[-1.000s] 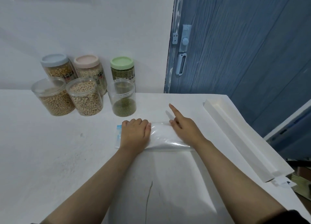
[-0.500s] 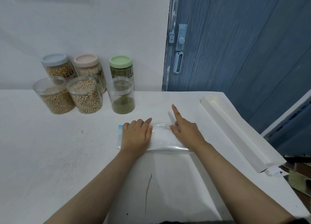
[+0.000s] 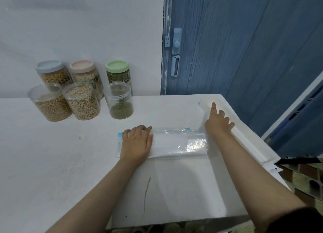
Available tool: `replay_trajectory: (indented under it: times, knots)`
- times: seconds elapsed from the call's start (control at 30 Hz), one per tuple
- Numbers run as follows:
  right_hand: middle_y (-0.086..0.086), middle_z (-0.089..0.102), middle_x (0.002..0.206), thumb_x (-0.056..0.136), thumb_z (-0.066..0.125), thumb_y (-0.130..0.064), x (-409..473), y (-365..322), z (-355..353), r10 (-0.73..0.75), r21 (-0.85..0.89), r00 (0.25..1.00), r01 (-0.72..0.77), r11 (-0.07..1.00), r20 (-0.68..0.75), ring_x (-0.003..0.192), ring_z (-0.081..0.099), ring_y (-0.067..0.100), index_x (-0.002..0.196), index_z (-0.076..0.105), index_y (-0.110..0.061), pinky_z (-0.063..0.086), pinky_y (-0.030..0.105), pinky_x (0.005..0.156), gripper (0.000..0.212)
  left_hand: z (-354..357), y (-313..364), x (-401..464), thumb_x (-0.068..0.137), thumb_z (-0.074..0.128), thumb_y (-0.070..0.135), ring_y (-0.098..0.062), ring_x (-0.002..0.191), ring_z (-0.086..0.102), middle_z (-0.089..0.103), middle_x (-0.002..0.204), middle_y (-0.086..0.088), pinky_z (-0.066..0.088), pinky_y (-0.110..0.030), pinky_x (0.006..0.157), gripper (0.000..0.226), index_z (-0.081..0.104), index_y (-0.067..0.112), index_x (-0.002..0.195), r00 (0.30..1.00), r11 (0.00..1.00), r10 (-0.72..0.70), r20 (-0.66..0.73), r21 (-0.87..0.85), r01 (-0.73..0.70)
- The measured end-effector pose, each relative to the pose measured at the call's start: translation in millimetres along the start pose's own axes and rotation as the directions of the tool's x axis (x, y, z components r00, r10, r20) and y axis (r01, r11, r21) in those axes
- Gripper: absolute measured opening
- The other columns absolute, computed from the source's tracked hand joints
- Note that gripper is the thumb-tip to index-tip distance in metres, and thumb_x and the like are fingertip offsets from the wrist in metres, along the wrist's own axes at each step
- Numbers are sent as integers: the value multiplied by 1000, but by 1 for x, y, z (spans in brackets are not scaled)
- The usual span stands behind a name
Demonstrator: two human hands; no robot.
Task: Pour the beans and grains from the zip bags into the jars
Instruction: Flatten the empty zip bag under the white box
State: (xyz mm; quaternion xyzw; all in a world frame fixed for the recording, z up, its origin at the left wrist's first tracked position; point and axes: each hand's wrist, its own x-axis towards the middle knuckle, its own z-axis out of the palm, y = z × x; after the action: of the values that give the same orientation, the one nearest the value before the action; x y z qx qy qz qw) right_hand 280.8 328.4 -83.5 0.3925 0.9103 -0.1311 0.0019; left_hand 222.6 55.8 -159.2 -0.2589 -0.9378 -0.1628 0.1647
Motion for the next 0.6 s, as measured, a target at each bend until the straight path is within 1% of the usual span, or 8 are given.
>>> replay_trajectory:
  times: [0.13, 0.2, 0.27, 0.3, 0.37, 0.43, 0.5, 0.6]
  knots:
    - [11, 50, 134, 95, 42, -4, 13, 0, 4, -104, 77, 995, 102, 992, 11, 119, 49, 33, 159, -2, -34, 39, 44, 100, 83, -5, 2, 0, 97, 15, 45, -23, 103, 58, 63, 114, 3, 35, -45, 98, 62, 59, 23, 134, 999, 1000, -8, 47, 25, 7]
    - [10, 54, 135, 97, 37, -3, 19, -3, 1, -198, 280, 980, 181, 943, 34, 119, 52, 34, 159, 3, -35, 40, 41, 103, 78, -7, 3, 0, 97, 12, 46, -22, 103, 56, 62, 114, 3, 34, -44, 98, 64, 57, 24, 136, 998, 999, -16, 63, 32, 14]
    - [10, 56, 138, 104, 35, -12, 21, -12, -4, -282, 496, 957, 213, 842, 67, 125, 50, 31, 159, 8, -33, 35, 31, 103, 65, -9, 3, 0, 96, 10, 47, -21, 105, 54, 60, 115, 4, 32, -44, 99, 65, 54, 25, 138, 997, 999, -25, 75, 36, 22]
    - [9, 58, 139, 106, 35, -18, 21, -19, -7, -325, 543, 941, 224, 810, 97, 130, 47, 29, 159, 9, -32, 33, 27, 102, 61, -9, 3, 0, 96, 9, 47, -21, 106, 53, 59, 116, 4, 31, -43, 100, 65, 53, 25, 139, 996, 999, -26, 82, 37, 23]
    - [7, 55, 144, 108, 36, -27, 18, -37, -10, -400, 550, 898, 245, 798, 181, 139, 40, 27, 160, 7, -31, 29, 27, 104, 60, -11, 3, 0, 96, 8, 48, -20, 109, 51, 58, 118, 4, 30, -43, 101, 67, 52, 26, 140, 996, 999, -28, 88, 33, 25]
    - [8, 40, 156, 108, 37, -33, 14, -53, -9, -449, 493, 854, 281, 823, 264, 145, 32, 27, 160, 3, -31, 26, 29, 111, 62, -13, 3, 0, 95, 8, 48, -18, 111, 50, 58, 119, 5, 28, -42, 102, 67, 52, 27, 141, 995, 999, -35, 89, 19, 33]
    - [9, 29, 162, 108, 37, -32, 9, -65, -6, -489, 434, 811, 333, 837, 321, 147, 30, 28, 159, -1, -31, 24, 29, 114, 65, -13, 4, -1, 95, 9, 48, -18, 110, 50, 60, 115, 5, 28, -42, 102, 66, 52, 26, 141, 995, 999, -42, 87, 4, 42]
    - [8, 23, 164, 108, 35, -34, -1, -84, -2, -535, 403, 766, 391, 828, 357, 149, 27, 28, 159, -5, -30, 23, 30, 115, 65, -12, 4, 0, 97, 13, 45, -20, 107, 53, 62, 107, 4, 29, -43, 100, 63, 56, 25, 138, 997, 999, -38, 65, 3, 38]
